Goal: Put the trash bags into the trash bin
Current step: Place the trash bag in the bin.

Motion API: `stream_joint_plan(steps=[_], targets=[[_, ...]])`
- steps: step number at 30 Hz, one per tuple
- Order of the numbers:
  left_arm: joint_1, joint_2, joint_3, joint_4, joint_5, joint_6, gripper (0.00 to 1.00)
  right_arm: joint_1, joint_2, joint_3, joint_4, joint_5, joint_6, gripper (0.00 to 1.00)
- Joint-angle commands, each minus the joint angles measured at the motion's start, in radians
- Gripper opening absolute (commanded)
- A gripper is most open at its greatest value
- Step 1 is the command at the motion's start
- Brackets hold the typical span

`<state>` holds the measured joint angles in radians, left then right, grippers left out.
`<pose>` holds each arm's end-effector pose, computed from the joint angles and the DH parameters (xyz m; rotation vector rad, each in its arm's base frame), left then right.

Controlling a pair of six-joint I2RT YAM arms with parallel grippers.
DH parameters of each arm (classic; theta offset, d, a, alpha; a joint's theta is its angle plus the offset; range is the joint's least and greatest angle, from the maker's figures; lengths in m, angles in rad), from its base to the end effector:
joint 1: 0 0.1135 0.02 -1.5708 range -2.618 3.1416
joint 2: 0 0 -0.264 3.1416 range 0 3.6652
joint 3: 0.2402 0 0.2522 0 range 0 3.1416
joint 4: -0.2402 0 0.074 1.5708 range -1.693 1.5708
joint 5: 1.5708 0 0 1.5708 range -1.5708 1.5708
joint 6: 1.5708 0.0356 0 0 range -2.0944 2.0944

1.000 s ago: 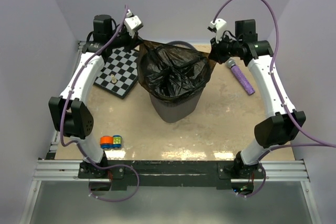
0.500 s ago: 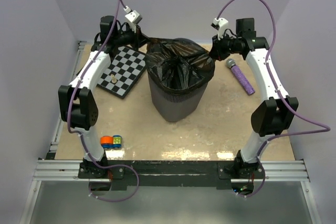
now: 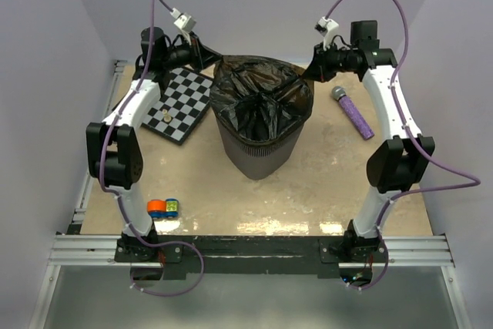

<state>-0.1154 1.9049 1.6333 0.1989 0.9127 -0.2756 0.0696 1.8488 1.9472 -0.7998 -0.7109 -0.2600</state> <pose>0.4479 -0.0803 0.3480 0.5868 1.6169 -1.0362 0.4049 0.0515 0.3860 -0.7110 2.0393 0.6925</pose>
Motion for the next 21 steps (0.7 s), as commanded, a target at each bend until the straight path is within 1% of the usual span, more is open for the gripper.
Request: stream_joint_plan(steps=[1,4,6,9,12,14,16,18,21], targets=[[-0.003,0.037,0.022,0.063,0.003,-0.102,0.1,-0.005,0.046,0.025,0.034,-0.097,0.086,0.01],[-0.02,0.046,0.011,0.092,0.014,-0.125,0.1,-0.004,0.082,0.033,0.071,-0.185,0.126,0.01],[-0.036,0.054,0.01,0.111,0.017,-0.132,0.09,-0.004,0.107,0.047,0.088,-0.217,0.148,0.01],[-0.066,0.066,0.007,0.109,-0.001,-0.139,0.05,-0.004,0.124,0.041,0.099,-0.19,0.176,0.0],[-0.092,0.072,-0.004,0.071,-0.023,-0.114,0.01,-0.004,0.121,-0.01,0.097,-0.161,0.186,0.0],[-0.099,0.06,-0.032,0.063,-0.017,-0.111,0.0,-0.004,0.109,-0.04,0.087,-0.156,0.174,0.0],[-0.099,0.033,-0.071,0.048,-0.038,-0.108,0.0,-0.004,0.092,-0.056,0.077,-0.119,0.174,0.0],[-0.096,0.007,-0.101,-0.024,-0.07,-0.05,0.0,-0.005,0.073,-0.082,0.067,-0.055,0.174,0.0],[-0.083,-0.018,-0.137,-0.13,-0.097,0.016,0.0,-0.016,0.026,-0.16,0.06,-0.05,0.157,0.0]])
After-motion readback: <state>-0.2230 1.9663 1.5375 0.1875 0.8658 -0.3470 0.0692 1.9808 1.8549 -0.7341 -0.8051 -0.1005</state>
